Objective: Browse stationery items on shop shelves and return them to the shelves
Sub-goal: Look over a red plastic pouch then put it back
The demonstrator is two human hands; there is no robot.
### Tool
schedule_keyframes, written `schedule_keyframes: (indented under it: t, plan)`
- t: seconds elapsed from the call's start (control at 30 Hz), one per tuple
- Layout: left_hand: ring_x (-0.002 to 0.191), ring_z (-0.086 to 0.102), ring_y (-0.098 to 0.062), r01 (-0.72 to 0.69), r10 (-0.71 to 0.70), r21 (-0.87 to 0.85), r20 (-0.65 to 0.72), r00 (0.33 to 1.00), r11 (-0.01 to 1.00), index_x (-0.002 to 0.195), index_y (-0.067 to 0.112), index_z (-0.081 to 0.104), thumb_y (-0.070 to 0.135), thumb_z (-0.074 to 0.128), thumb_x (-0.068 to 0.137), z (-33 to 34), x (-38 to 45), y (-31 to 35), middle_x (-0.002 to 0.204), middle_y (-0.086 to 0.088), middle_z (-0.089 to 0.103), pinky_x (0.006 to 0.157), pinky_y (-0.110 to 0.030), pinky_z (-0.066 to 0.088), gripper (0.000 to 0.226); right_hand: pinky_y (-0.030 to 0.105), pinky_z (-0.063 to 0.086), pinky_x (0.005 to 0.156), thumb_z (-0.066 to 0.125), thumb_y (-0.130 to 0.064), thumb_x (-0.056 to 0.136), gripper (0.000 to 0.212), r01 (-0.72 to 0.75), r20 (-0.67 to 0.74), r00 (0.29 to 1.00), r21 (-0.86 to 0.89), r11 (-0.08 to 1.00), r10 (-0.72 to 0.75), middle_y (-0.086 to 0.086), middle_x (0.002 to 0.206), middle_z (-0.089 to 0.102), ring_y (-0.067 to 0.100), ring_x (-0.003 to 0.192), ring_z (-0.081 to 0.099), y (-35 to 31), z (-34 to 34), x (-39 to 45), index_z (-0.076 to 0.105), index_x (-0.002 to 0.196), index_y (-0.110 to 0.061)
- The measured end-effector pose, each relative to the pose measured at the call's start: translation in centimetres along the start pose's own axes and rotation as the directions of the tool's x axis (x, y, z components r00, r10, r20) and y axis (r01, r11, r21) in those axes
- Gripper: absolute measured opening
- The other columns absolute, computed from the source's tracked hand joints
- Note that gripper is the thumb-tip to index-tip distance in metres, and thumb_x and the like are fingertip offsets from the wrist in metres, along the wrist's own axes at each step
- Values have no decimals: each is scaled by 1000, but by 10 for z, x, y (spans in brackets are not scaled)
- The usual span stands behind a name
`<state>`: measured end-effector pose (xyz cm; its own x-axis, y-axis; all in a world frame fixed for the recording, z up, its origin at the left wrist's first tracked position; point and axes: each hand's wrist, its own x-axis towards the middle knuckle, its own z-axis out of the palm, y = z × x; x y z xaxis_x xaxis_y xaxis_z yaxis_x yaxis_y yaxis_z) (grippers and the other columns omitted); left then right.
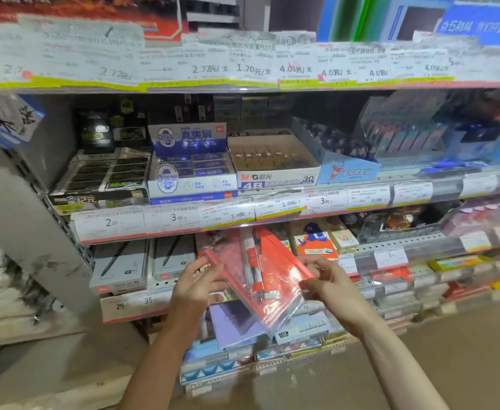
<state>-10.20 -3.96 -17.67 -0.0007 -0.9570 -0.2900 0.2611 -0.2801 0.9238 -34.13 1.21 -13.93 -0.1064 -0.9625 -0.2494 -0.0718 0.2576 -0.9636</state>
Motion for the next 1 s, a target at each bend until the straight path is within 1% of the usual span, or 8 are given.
schedule_keyframes:
  t: [0.17, 0.37, 0.5, 0.57, 0.67, 0.8, 0.9, 1.0]
  plan:
    - [66, 60, -24, 20, -26, 133, 42, 999, 991, 86, 8, 60, 9, 66, 90, 3, -1, -27, 83, -19, 67, 52, -24, 53, 7, 28, 54, 67, 56, 6, 89, 32, -11, -54, 999, -130, 991, 4, 7, 75, 66, 15, 66, 61, 19, -4, -16, 66, 109, -16]
    - [52, 62, -8, -35, 21, 158, 89, 996, 987, 90, 7, 59, 7, 70, 85, 20, -20, -38, 60, 5, 65, 54, -19, 53, 12, 27, 53, 66, 56, 7, 87, 27, 36, -59, 997, -170, 985, -47, 6, 74, 65, 14, 66, 61, 27, -27, -26, 64, 103, -13]
    - [63, 65, -17, -86, 82, 200, 27, 996, 976, 91, 6, 61, 18, 70, 87, 53, -38, -40, 68, -2, 65, 73, -39, 54, 16, 35, 55, 70, 57, 5, 86, 29, 80, -38, 995, -172, 982, -88, 6, 79, 68, 15, 68, 63, 31, -61, -25, 65, 105, -15]
    - [62, 65, -20, -87, 93, 223, -20, 995, 971, 88, 7, 60, 20, 68, 89, 80, -49, -43, 64, -6, 63, 73, -42, 54, 15, 43, 57, 73, 57, 4, 86, 30, 85, -28, 995, -174, 981, -92, 6, 80, 68, 16, 69, 63, 36, -87, -23, 65, 106, -17]
    - [66, 66, -22, -120, 143, 262, -71, 987, 958, 89, 1, 60, 19, 66, 90, 129, -60, -58, 67, -7, 64, 60, -32, 58, 18, 48, 56, 76, 58, -1, 85, 31, 108, 8, 994, -171, 979, -108, 2, 79, 67, 18, 70, 61, 45, -139, -22, 65, 107, -22]
    - [71, 66, -32, -162, 205, 404, -66, 976, 900, 83, -5, 59, 28, 66, 86, 206, -74, -90, 65, -8, 61, 67, -44, 59, 33, 38, 47, 70, 57, 3, 86, 30, 125, 33, 992, -129, 984, -122, 3, 73, 60, 18, 68, 54, 59, -225, -25, 64, 105, -19]
    - [65, 70, -26, -156, 188, 357, -56, 981, 921, 89, -3, 61, 19, 63, 94, 262, -87, -115, 74, -13, 71, 57, -34, 58, 23, 33, 44, 67, 58, 7, 86, 31, 108, 23, 994, -108, 988, -106, -3, 65, 59, 16, 63, 51, 76, -284, -28, 63, 99, -20]
    - [73, 71, -23, -162, 179, 366, -12, 984, 916, 98, 3, 63, 19, 62, 94, 304, -94, -134, 84, -12, 71, 61, -35, 59, 16, 32, 43, 67, 58, 10, 86, 30, 63, 13, 998, -80, 995, -62, -1, 66, 63, 16, 62, 52, 96, -328, -31, 62, 100, -17]
